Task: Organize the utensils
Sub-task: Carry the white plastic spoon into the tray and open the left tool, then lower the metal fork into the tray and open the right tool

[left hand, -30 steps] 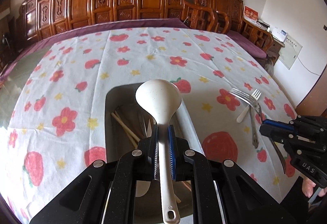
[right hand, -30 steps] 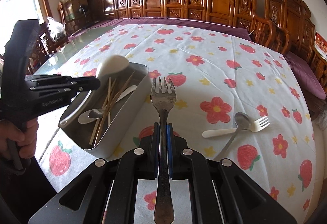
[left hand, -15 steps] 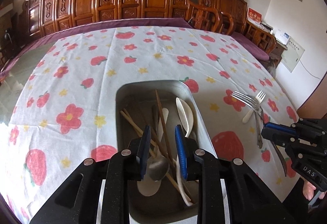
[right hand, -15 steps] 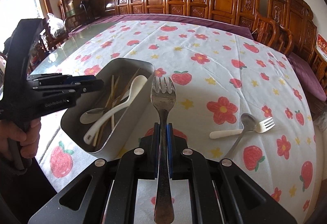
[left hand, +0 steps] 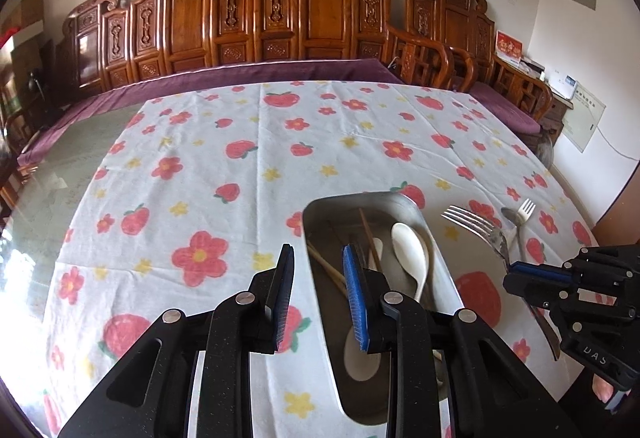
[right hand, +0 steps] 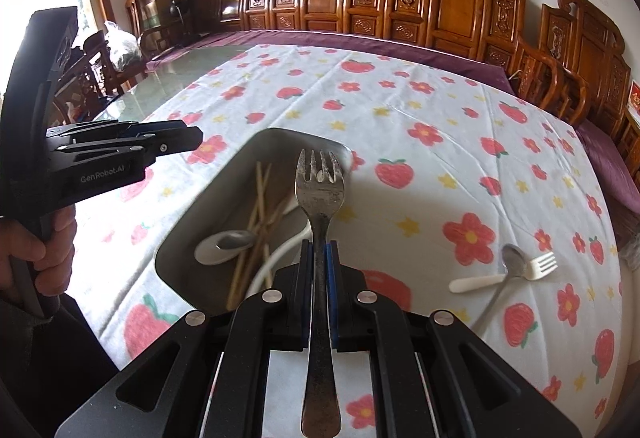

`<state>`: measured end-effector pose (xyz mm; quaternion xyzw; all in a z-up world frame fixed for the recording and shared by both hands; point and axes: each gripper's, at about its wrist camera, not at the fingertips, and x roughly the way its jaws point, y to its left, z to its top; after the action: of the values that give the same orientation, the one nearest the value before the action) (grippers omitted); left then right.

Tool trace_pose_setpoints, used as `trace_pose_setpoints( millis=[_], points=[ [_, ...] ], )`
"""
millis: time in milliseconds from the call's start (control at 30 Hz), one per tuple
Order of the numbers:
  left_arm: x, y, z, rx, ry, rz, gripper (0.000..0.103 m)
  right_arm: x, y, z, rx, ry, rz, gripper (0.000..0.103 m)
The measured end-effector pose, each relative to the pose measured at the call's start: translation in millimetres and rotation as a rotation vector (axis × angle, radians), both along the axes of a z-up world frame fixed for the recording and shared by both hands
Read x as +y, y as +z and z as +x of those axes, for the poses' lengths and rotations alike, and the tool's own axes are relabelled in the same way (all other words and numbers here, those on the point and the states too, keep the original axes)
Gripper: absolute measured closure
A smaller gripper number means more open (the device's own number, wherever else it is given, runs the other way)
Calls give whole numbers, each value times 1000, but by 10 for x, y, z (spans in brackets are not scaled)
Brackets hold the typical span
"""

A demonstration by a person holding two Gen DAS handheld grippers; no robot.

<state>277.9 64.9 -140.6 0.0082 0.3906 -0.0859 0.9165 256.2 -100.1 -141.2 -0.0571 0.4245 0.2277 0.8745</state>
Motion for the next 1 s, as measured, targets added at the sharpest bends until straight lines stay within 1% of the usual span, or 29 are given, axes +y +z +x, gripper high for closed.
trace_pose_setpoints(
  millis=[200,300,500,567,800,900,1000],
  points=[
    [128,122,1,-42,19,27,79,294,-63,161,35,13,15,95],
    [243,163,15,-48,29,10,79,473,-174,223,55,21,0,95],
    [507,140,101,-18,80,-44,79,710,-428,363,100,4,-23,95],
    [567,130,120,-9,90,-59,79,747,-484,395,112,-4,-24,95],
    [623,134,123,-13,104,-60,79,782,-613,537,150,-33,-11,95],
    [612,128,121,-10,101,-53,79,781,-635,545,150,-27,-15,94],
    [580,122,123,-6,93,-54,79,737,-615,518,141,-16,9,94]
  ],
)
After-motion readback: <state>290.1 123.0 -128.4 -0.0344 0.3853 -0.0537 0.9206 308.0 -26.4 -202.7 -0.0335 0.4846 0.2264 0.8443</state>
